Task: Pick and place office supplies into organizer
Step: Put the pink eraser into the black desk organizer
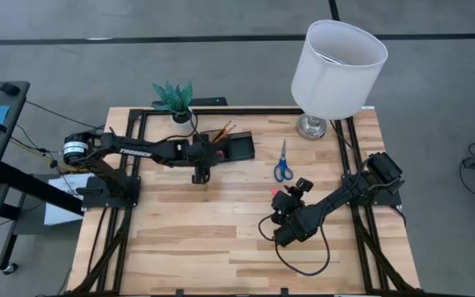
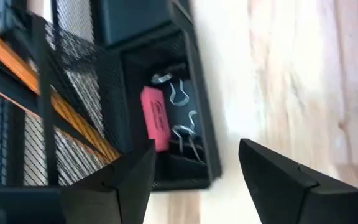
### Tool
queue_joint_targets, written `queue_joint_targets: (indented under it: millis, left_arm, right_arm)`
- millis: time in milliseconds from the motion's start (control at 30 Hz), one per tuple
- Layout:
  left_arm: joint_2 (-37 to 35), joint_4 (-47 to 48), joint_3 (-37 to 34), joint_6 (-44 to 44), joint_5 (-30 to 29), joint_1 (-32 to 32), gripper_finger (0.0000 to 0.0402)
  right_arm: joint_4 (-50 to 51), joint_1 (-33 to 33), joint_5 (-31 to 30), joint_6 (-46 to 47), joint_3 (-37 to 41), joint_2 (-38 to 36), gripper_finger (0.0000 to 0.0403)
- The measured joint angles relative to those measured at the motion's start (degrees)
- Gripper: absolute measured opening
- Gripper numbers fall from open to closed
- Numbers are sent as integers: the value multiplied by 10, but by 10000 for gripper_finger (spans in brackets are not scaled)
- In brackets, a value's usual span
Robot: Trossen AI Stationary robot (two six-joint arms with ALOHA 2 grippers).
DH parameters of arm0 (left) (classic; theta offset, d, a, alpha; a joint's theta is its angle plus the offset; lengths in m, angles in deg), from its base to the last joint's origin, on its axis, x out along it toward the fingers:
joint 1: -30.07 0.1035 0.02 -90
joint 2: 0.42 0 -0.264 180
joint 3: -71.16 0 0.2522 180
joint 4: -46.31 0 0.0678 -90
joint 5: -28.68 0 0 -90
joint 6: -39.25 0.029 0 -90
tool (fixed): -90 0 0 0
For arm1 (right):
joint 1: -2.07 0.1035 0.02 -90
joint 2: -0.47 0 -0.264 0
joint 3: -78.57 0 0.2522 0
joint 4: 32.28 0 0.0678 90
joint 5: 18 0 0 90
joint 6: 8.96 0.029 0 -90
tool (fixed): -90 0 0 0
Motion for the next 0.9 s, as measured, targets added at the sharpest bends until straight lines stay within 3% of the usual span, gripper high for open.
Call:
queue_joint_targets:
  millis: [233, 400, 600, 800, 900]
  left_arm:
    - [-1, 54, 0, -91, 15, -15, 223]
    - [-1, 40, -5, -160, 125, -30, 223]
    - [-40, -160, -101, -214, 206, -40, 223]
    - [-150, -391, -236, -288, 319, -54, 223]
    - [-216, -478, -291, -311, 329, -80, 223]
  right_arm:
    - [0, -16, -18, 11, 0, 0, 107]
    - [1, -40, -16, 50, 0, 0, 107]
    - [53, -66, -11, 192, 0, 0, 99]
    - [80, -70, -13, 286, 8, 0, 85]
    - [63, -67, -29, 315, 18, 0, 81]
